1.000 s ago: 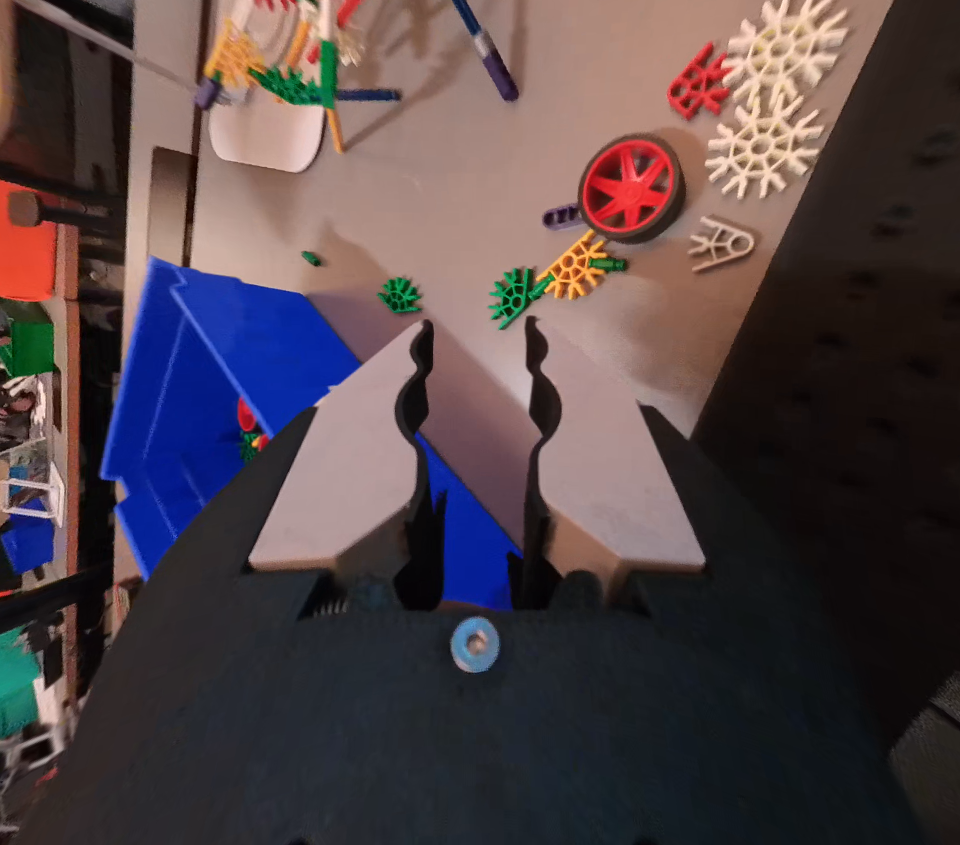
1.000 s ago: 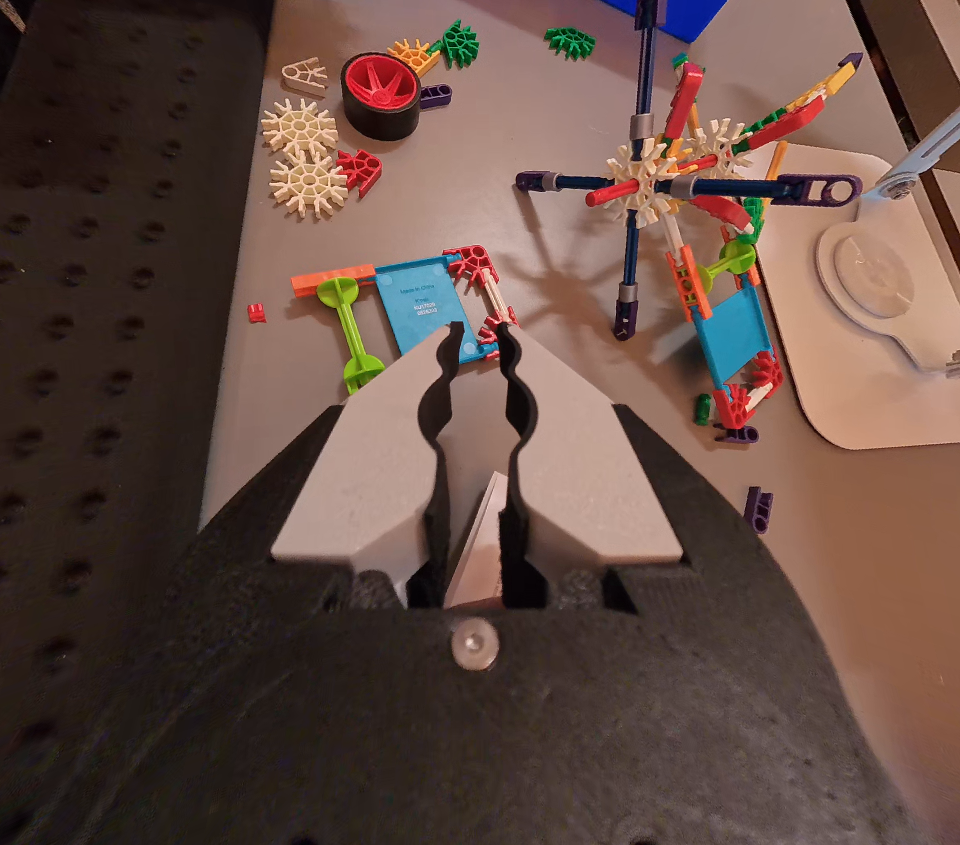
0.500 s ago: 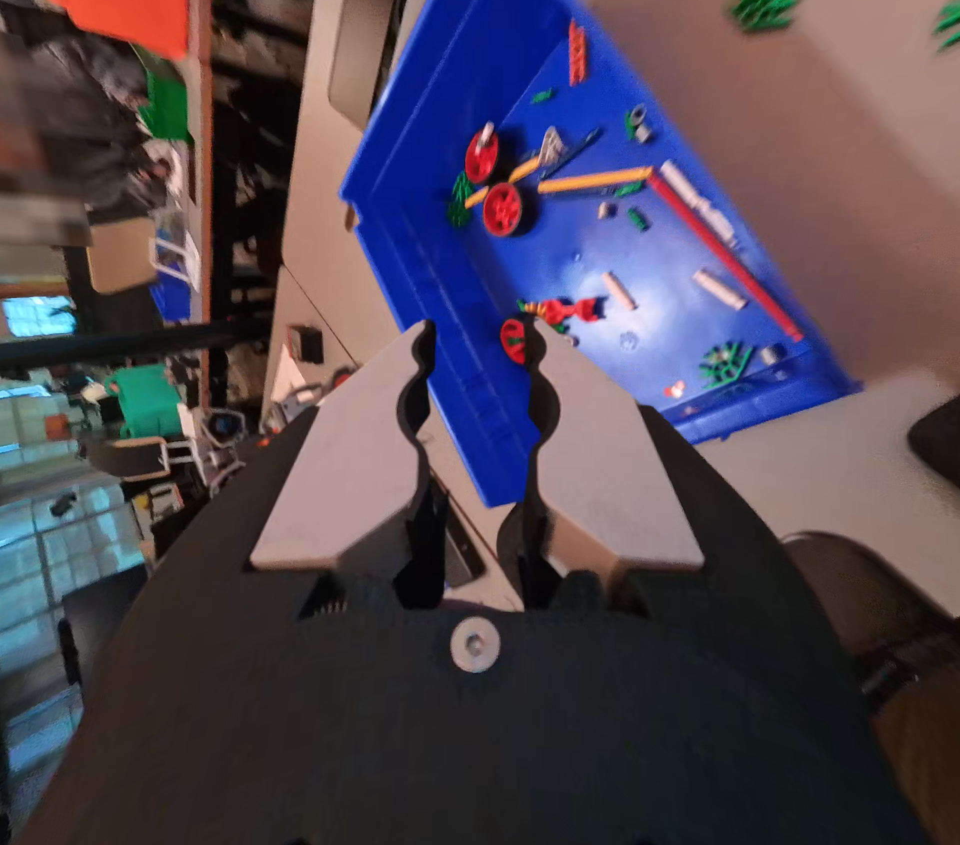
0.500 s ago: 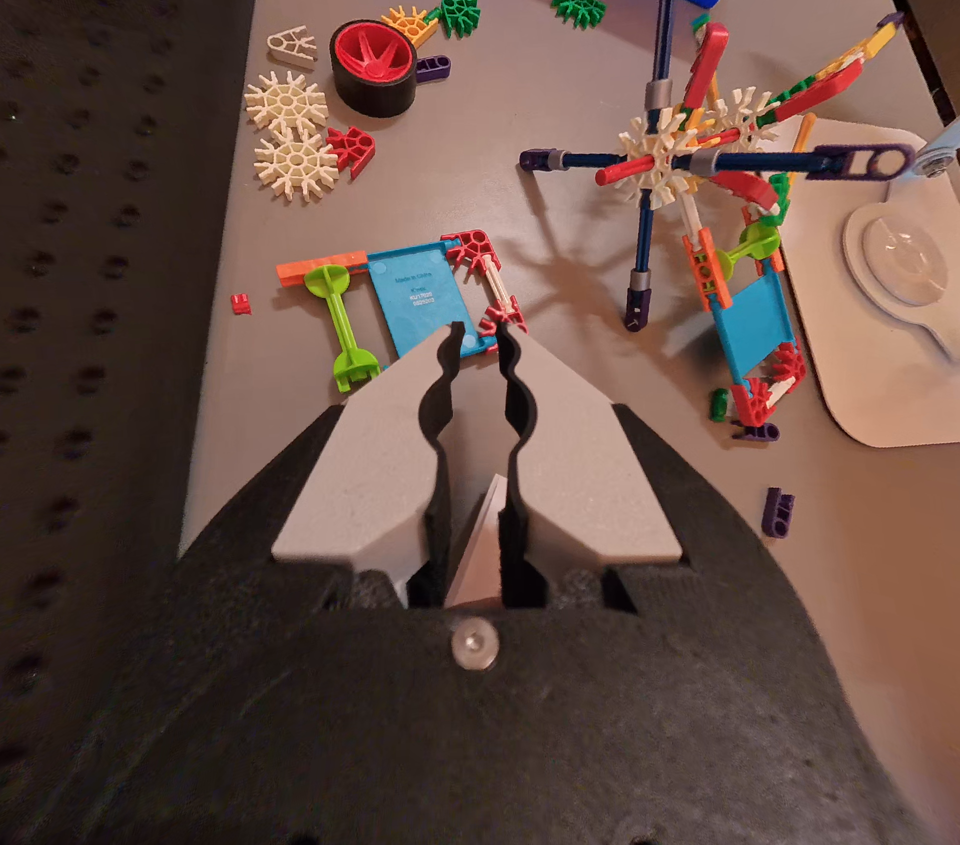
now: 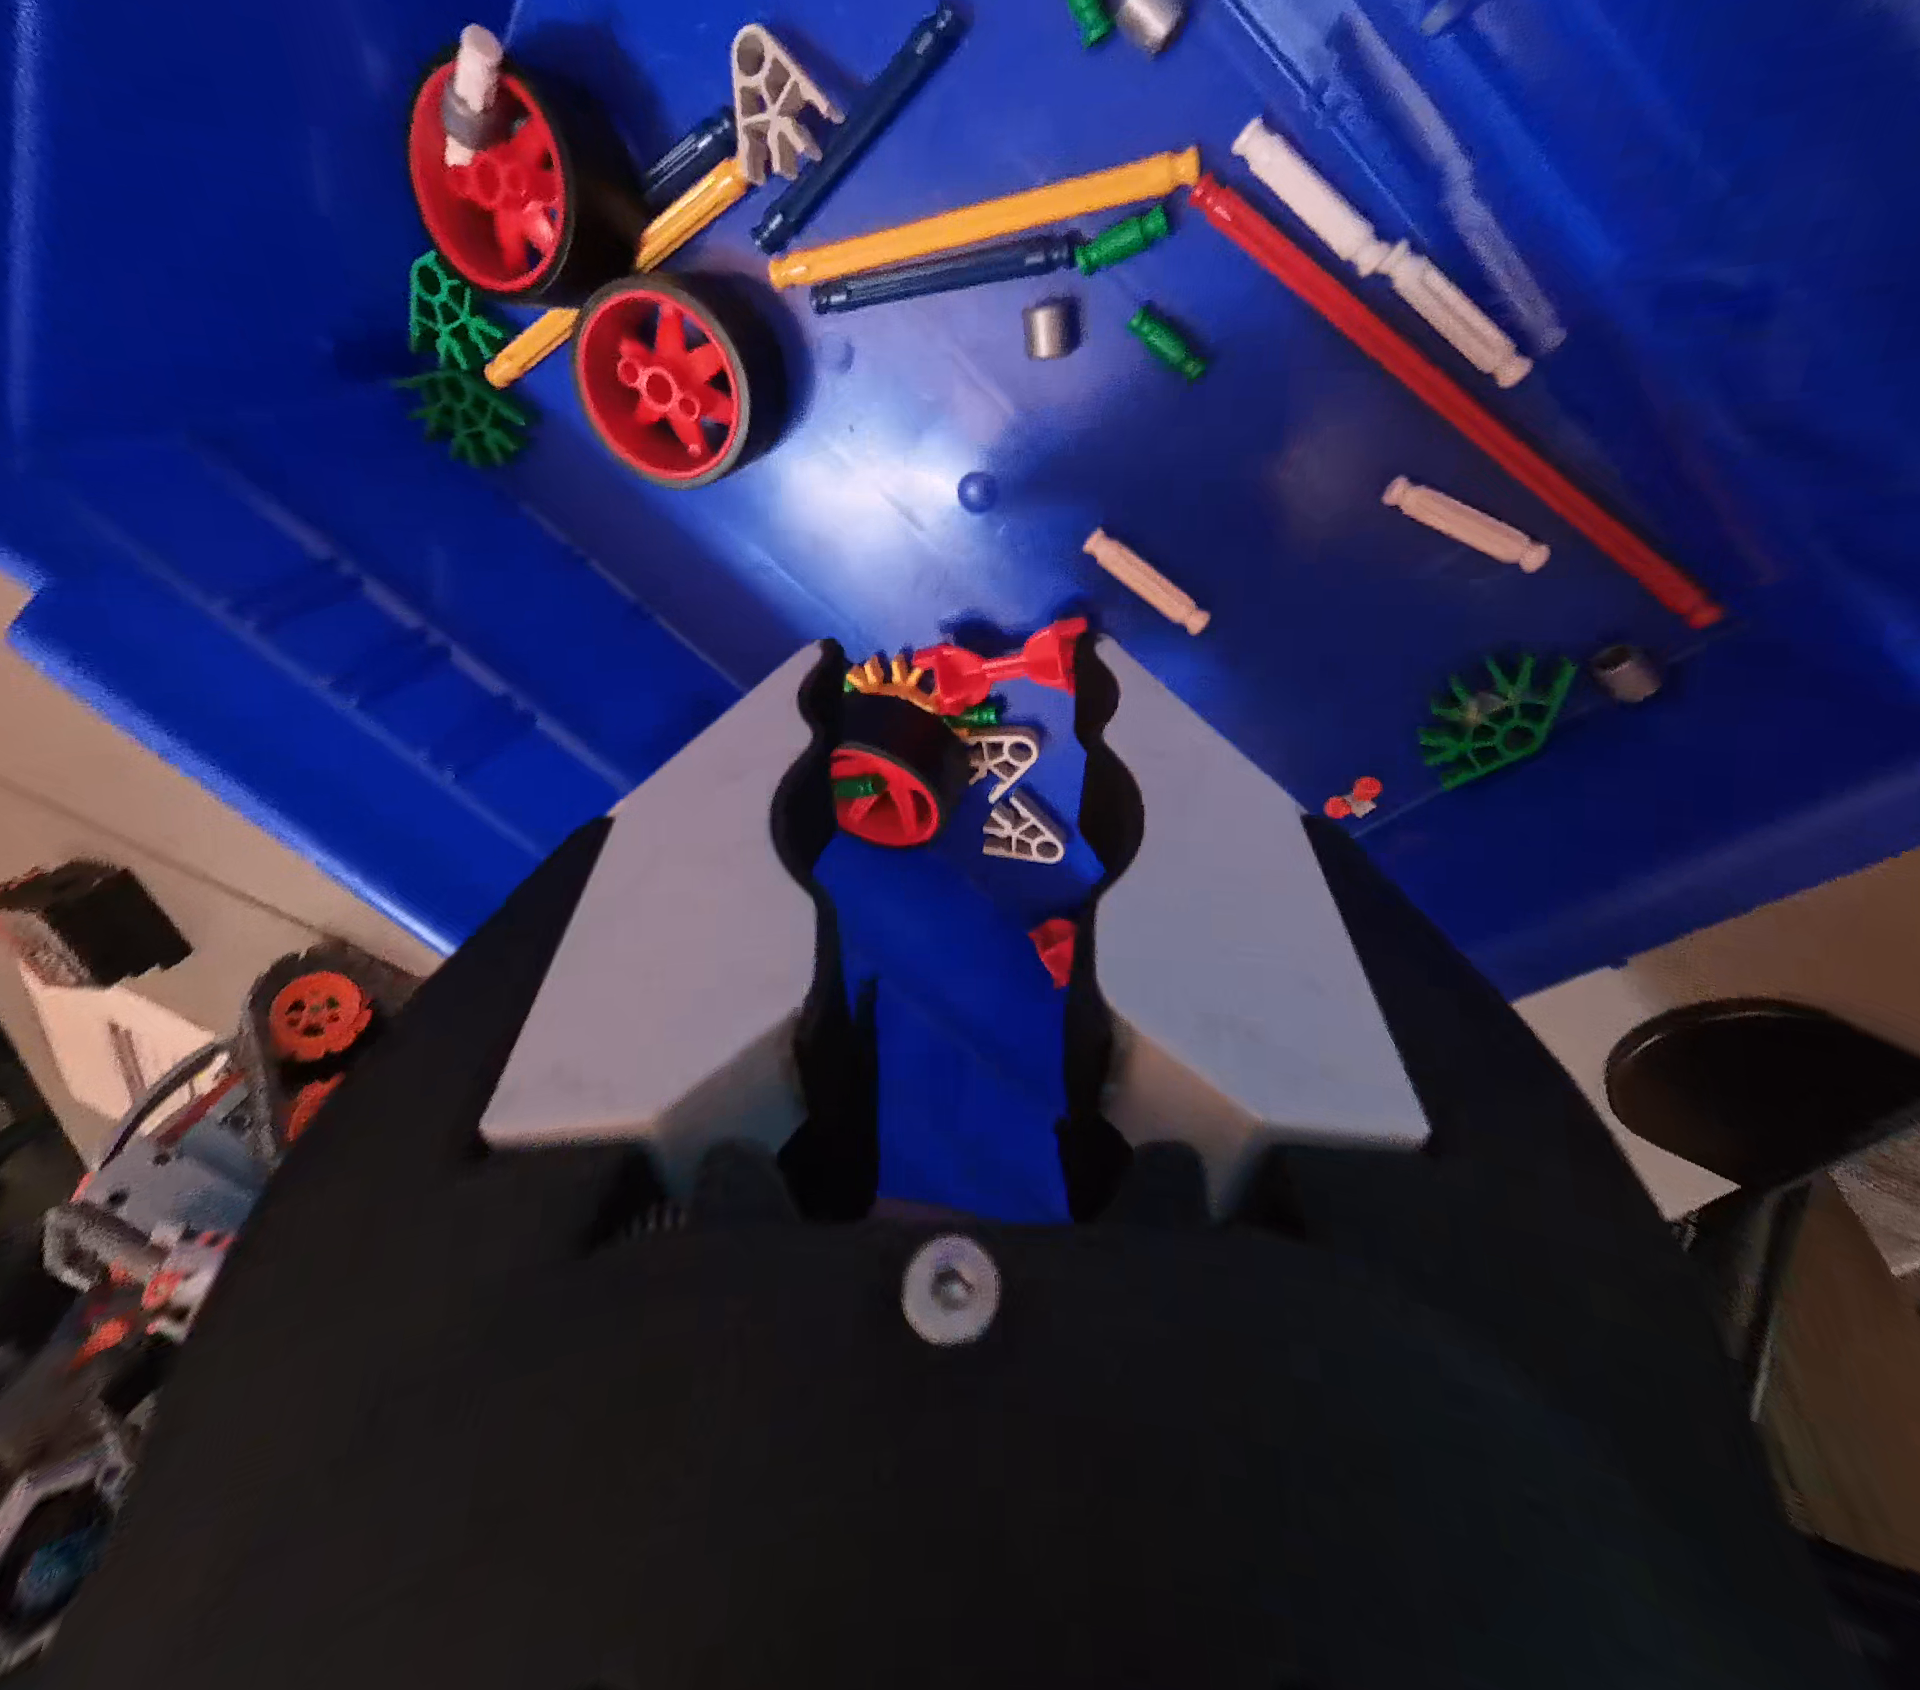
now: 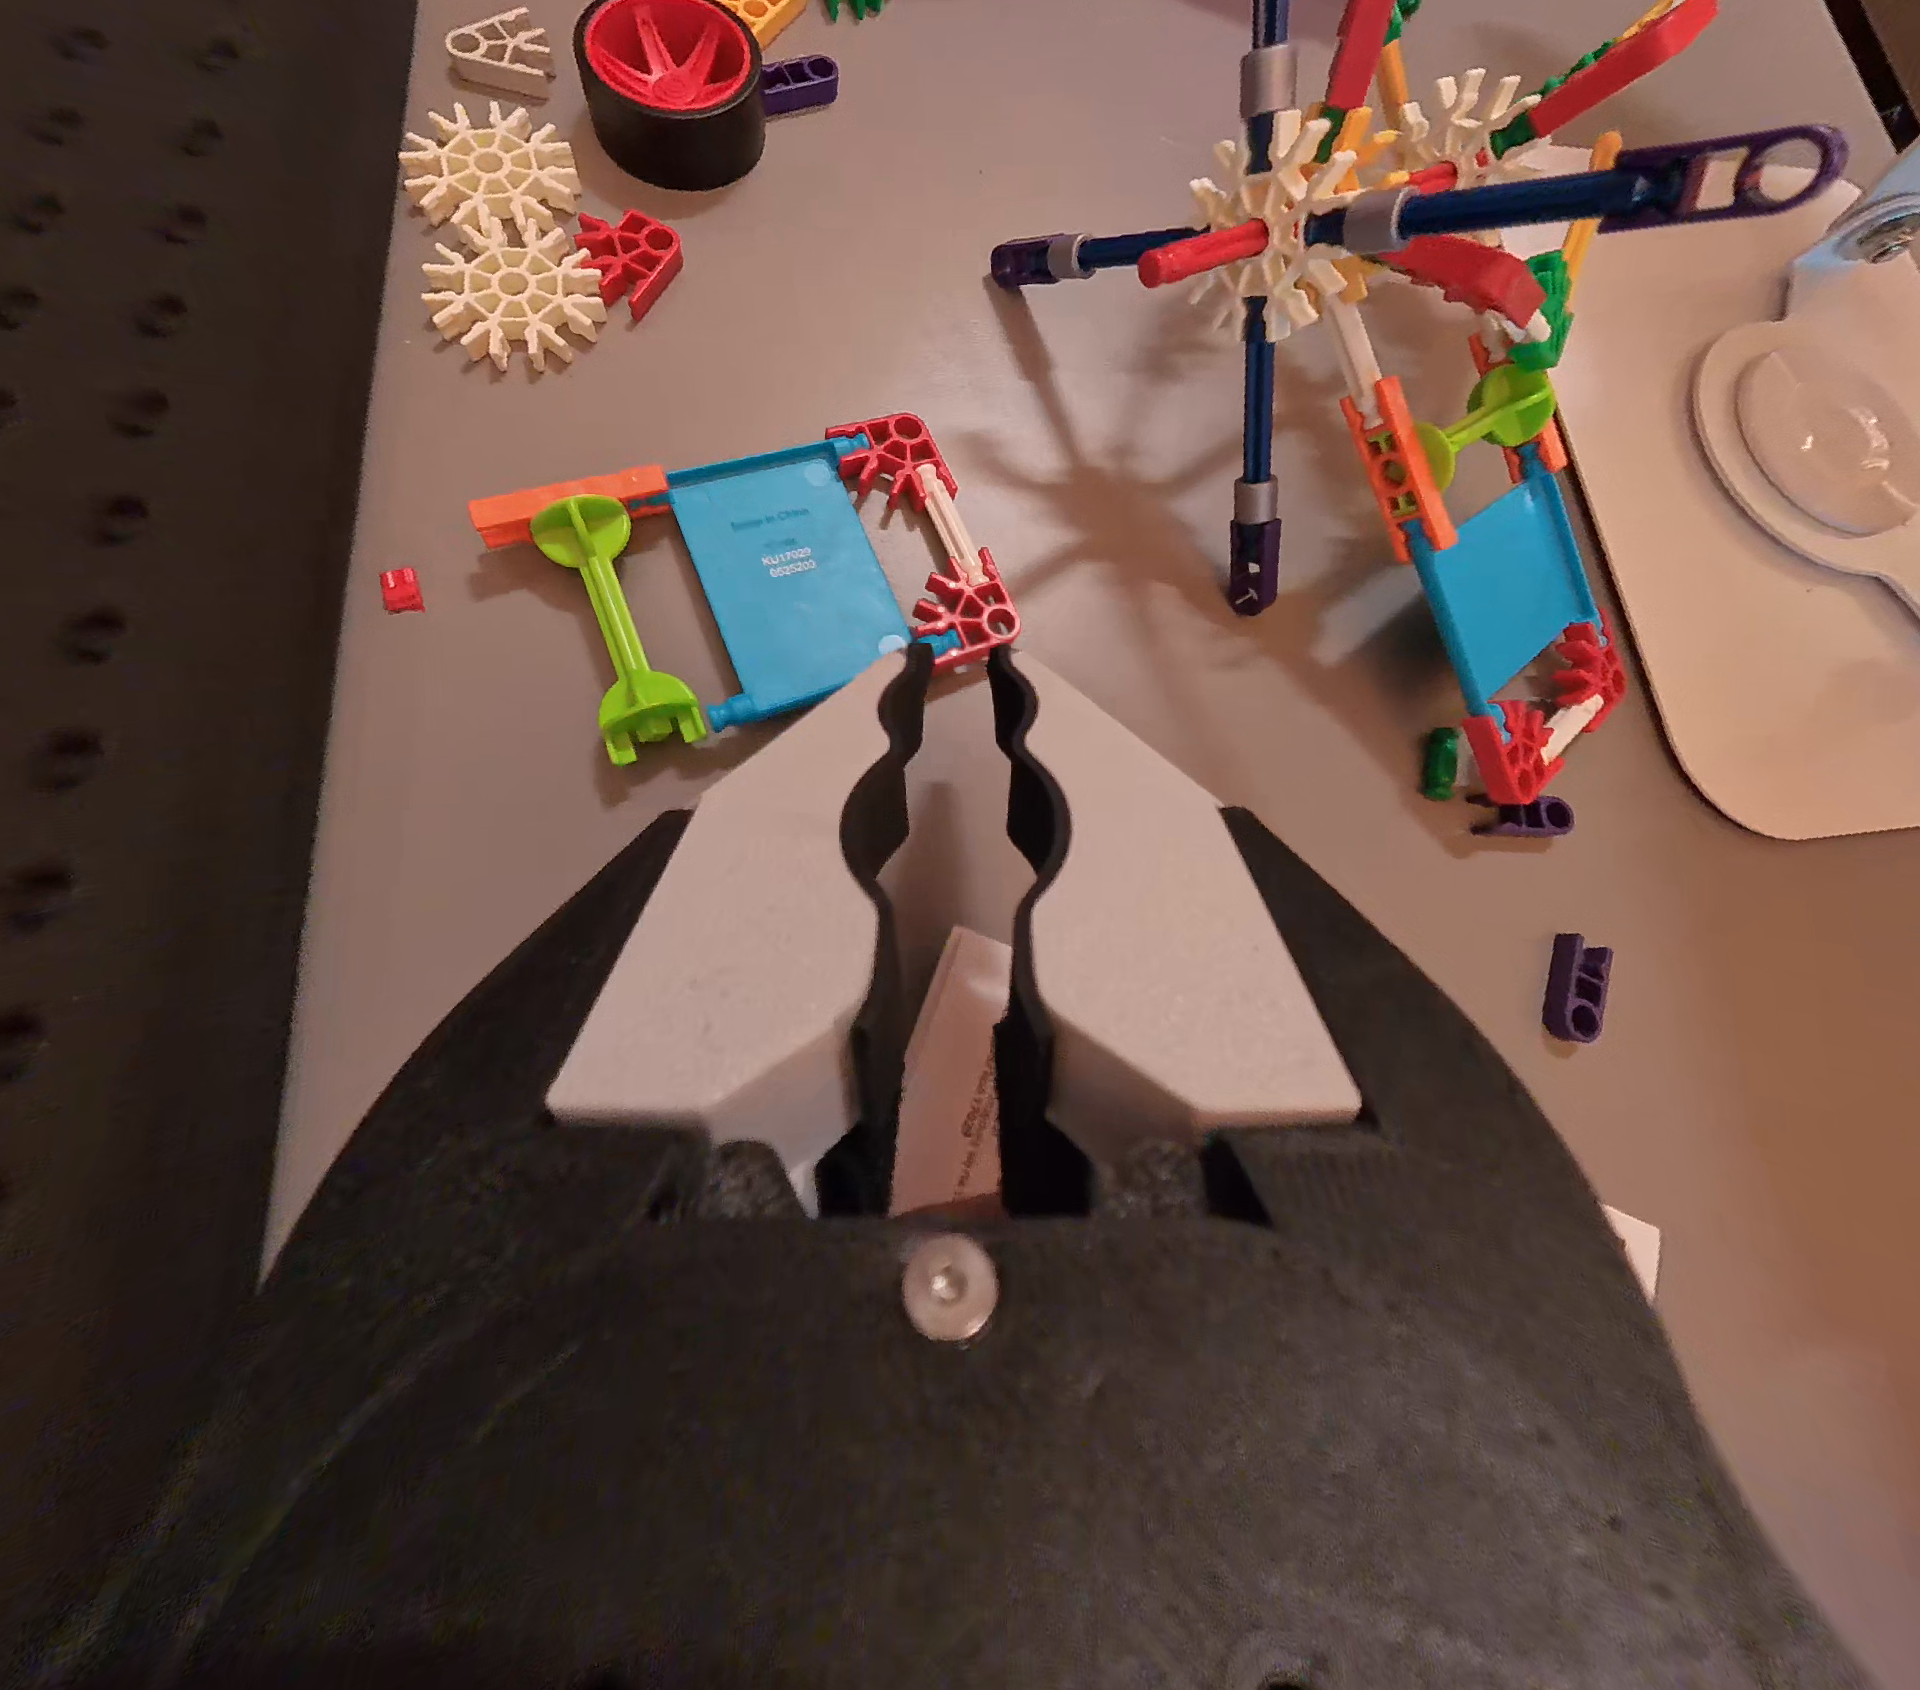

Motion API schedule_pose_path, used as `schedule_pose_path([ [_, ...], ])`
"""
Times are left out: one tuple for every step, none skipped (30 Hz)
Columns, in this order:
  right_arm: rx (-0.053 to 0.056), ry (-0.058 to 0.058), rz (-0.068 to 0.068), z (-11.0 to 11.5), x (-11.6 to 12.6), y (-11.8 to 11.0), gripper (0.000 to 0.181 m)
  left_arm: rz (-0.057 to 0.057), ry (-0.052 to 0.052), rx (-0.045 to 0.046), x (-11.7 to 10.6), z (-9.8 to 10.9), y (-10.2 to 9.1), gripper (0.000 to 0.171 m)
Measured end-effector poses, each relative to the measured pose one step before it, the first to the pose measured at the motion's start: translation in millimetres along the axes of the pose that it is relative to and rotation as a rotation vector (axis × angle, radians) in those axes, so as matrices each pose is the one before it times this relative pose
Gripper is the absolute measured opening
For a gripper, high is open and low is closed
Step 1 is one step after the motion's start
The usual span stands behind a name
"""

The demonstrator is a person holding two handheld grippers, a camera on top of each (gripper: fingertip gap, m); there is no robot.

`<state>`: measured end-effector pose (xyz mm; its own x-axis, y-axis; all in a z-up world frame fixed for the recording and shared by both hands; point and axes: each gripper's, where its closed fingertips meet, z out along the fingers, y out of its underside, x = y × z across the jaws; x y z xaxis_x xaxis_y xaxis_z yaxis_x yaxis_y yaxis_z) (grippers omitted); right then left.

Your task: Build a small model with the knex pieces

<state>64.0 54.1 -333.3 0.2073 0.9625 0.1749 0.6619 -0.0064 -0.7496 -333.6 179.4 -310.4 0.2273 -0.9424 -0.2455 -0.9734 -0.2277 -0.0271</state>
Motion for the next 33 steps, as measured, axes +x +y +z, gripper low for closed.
schedule_pose_path([
  [0.0012, 0.0053, -0.0013, 0.62, 1.1, 0.64, 0.01, 0.0061, 0.0076, -0.00368, -1.98, 3.62, -0.32, 0.043],
  [-0.0067, 0.0117, -0.0076, 0.79, 1.6, 1.44, 0.01, 0.0133, -0.0017, -0.01416, -2.81, 3.32, 1.35, 0.044],
  [-0.0099, 0.0133, -0.0143, 1.03, 1.4, 1.76, 0.01, 0.0194, -0.0077, -0.01671, -3.45, 2.76, 1.7, 0.044],
  [-0.0018, 0.0095, -0.0102, 0.77, 0.71, 0.56, 0.009, 0.0236, -0.0151, -0.00356, -4.54, 1.86, -0.35, 0.045],
  [0.0078, 0.0083, 0.0, 0.19, 1.27, -0.75, 0.009, 0.0199, -0.0088, 0.0077, -4.05, 1.09, -2.2, 0.045],
  [0.013, 0.0115, 0.004, -0.6, 2.56, -1.1, 0.009, 0.0223, 0.0042, 0.01506, -1.91, 0.35, -3.23, 0.045],
  [0.0142, 0.0169, 0.0041, -1.22, 3.68, -1.27, 0.008, 0.0359, -0.0094, 0.02896, -3.61, -0.81, -5.5, 0.044],
  [0.0121, 0.0202, 0.0055, -1.5, 4.55, -0.74, 0.008, 0.0321, -0.0092, 0.04218, -3.49, -1.85, -7.63, 0.042],
  [0.0104, 0.0168, 0.0095, -1.39, 4.21, -0.3, 0.008, 0.0156, 0.0128, 0.04526, -0.65, -2.02, -8.28, 0.041],
  [0.0105, 0.0134, 0.0125, -1.33, 3.87, -0.01, 0.007, 0.0122, 0.0202, 0.04319, 0.68, -1.28, -8.02, 0.04],
  [0.0079, 0.0158, 0.0112, -1.1, 4.18, 0.33, 0.007, 0.0234, 0.0101, 0.03654, 0.07, -0.18, -7.05, 0.04],
  [0.0043, 0.0189, 0.0085, -1.07, 4.29, 0.57, 0.007, 0.0306, 0.0083, 0.02674, 0.51, 0.77, -5.45, 0.04],
  [0.0046, 0.0212, 0.0073, -1.16, 4.34, 0.23, 0.006, 0.026, 0.023, 0.02051, 2.84, 1.71, -4.38, 0.042],
  [0.003, 0.0227, 0.0069, -0.89, 4.45, 0.26, 0.006, 0.0237, 0.0237, 0.01454, 2.97, 2.44, -3.65, 0.043],
  [-0.0036, 0.0251, 0.0048, -0.63, 4.6, 1.21, 0.006, 0.0272, 0.0272, 0.01424, 4.19, 2.67, -3.67, 0.045],
  [-0.0086, 0.0332, -0.0012, -0.39, 5.6, 1.81, 0.005, 0.0253, 0.0358, 0.01165, 6.02, 2.92, -3.21, 0.049],
  [-0.0081, 0.0379, -0.0057, -0.42, 5.89, 1.27, 0.005, 0.0224, 0.0297, 0.00356, 4.55, 2.58, -2.0, 0.052],
  [-0.0052, 0.0354, -0.0014, -0.45, 5.76, 0.88, 0.004, 0.0192, 0.0273, 0.00491, 3.67, 1.65, -2.46, 0.053],
  [-0.0046, 0.0322, 0.0052, -0.19, 5.97, 1.44, 0.004, 0.0155, 0.0286, 0.01381, 3.55, 0.88, -4.57, 0.053],
  [-0.0063, 0.026, 0.0084, -0.08, 5.54, 2.26, 0.004, 0.0175, 0.0347, 0.01461, 5.32, 0.59, -4.82, 0.053],
  [-0.0073, 0.0202, 0.0097, 0.17, 4.84, 2.58, 0.004, 0.0206, 0.038, 0.00144, 6.71, 0.78, -2.33, 0.052],
  [-0.0084, 0.0183, 0.0074, 0.3, 4.24, 2.76, 0.004, 0.0239, 0.0238, -0.01182, 4.9, 0.9, -0.07, 0.052],
  [-0.012, 0.0168, 0.0032, 0.55, 3.55, 3.34, 0.004, 0.02, 0.013, -0.01125, 3.36, 1.03, -0.3, 0.052],
  [-0.0152, 0.0143, 0.0011, 0.83, 2.78, 3.72, 0.004, 0.0188, 0.0082, -0.01124, 2.59, 1.0, -0.13, 0.052],
  [-0.0155, 0.0125, 0.0005, 0.94, 2.31, 3.54, 0.004, 0.0221, 0.0025, -0.01135, 1.67, 0.86, 0.48, 0.052],
  [-0.0146, 0.0122, 0.0001, 0.92, 2.21, 3.18, 0.004, 0.0156, 0.0045, -0.00546, 1.43, 0.67, 0.07, 0.052],
  [-0.0122, 0.0115, -0.0002, 0.92, 1.97, 2.49, 0.004, 0.0117, -0.0026, 0.0028, -0.3, 0.48, -0.83, 0.052],
  [-0.01, 0.0087, 0.001, 0.94, 1.6, 1.93, 0.004, 0.0095, -0.012, 0.00264, -2.25, 0.87, -0.29, 0.052],
  [-0.0097, 0.007, 0.0014, 0.97, 1.31, 1.87, 0.004, 0.0074, -0.007, -0.00032, -1.87, 1.44, 0.93, 0.051],
  [-0.0102, 0.0084, -0.0015, 0.9, 1.46, 1.96, 0.004, 0.0078, -0.004, -0.00688, -1.45, 2.32, 2.32, 0.05],
  [-0.0096, 0.007, -0.0021, 0.86, 1.19, 1.59, 0.004, 0.0082, -0.0058, -0.00102, -1.63, 2.61, 1.64, 0.049],
  [-0.0072, 0.0039, 0.0007, 0.67, 0.78, 1.24, 0.004, -0.0003, 0.0031, -0.00394, -0.24, 2.8, 2.24, 0.048],
  [-0.0059, 0.0053, -0.0006, 0.61, 0.82, 1.16, 0.004, -0.0027, 0.015, -0.00945, 1.72, 2.72, 2.87, 0.048],
])
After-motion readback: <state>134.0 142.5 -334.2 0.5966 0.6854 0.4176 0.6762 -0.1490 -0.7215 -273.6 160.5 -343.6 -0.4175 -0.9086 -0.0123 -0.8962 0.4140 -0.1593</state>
